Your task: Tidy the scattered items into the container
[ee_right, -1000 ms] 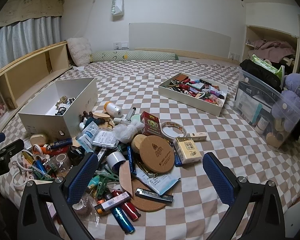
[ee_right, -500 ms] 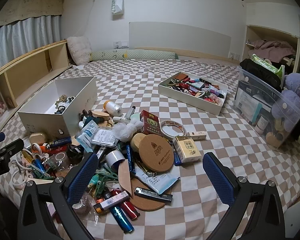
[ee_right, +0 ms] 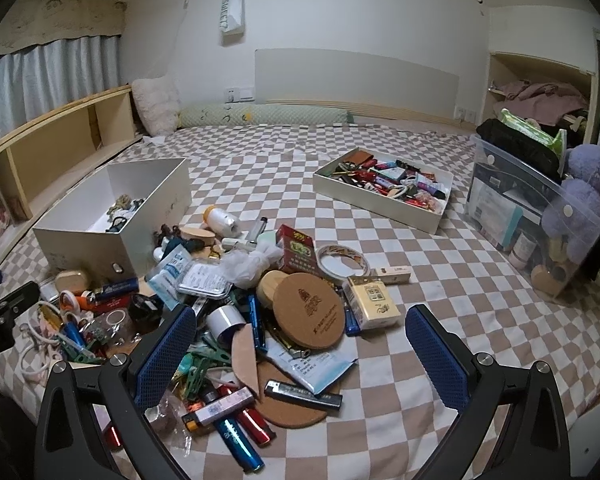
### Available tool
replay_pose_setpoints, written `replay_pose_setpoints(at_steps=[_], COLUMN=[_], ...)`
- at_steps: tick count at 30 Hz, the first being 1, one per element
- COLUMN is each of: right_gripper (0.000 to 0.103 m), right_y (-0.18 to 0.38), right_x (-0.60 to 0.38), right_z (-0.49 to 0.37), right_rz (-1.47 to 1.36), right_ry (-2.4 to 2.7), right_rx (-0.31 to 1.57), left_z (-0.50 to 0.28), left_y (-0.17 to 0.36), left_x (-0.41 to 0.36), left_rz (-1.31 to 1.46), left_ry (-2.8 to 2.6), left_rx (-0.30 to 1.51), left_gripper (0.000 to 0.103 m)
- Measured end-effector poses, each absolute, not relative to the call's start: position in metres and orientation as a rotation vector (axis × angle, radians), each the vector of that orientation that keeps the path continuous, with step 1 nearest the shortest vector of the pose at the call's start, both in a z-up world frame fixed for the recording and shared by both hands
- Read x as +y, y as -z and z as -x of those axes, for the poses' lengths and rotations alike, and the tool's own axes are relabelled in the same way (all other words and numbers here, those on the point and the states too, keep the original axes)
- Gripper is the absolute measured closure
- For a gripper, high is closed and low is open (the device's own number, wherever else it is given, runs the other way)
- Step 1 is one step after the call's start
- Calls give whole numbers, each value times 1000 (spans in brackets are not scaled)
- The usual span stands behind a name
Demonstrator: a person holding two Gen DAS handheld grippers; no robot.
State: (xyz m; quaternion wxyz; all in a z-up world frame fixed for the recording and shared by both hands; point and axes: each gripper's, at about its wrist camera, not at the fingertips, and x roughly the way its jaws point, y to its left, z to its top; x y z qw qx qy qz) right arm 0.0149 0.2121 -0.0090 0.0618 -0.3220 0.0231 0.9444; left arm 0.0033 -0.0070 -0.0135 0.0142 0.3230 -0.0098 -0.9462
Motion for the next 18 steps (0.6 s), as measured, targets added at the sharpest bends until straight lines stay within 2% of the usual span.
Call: replay_pose_setpoints(at_steps=[5, 10, 18], right_gripper=[0, 0, 0], right_y=[16, 27, 44], right_x=[215, 208, 194], right_z=[-10, -6, -1], right_rz=[1023, 1081, 1233], right_ry=[-2875, -2873, -2884], right_rx=[135, 102, 81], left_z=[-1, 1, -4], left_y=[17, 28, 57], left_x=[-17, -28, -29], left_rz=[-1029, -1107, -1204], left_ry=[2942, 2934, 2917], left_rx=[3, 44, -56], left_gripper=[0, 0, 0])
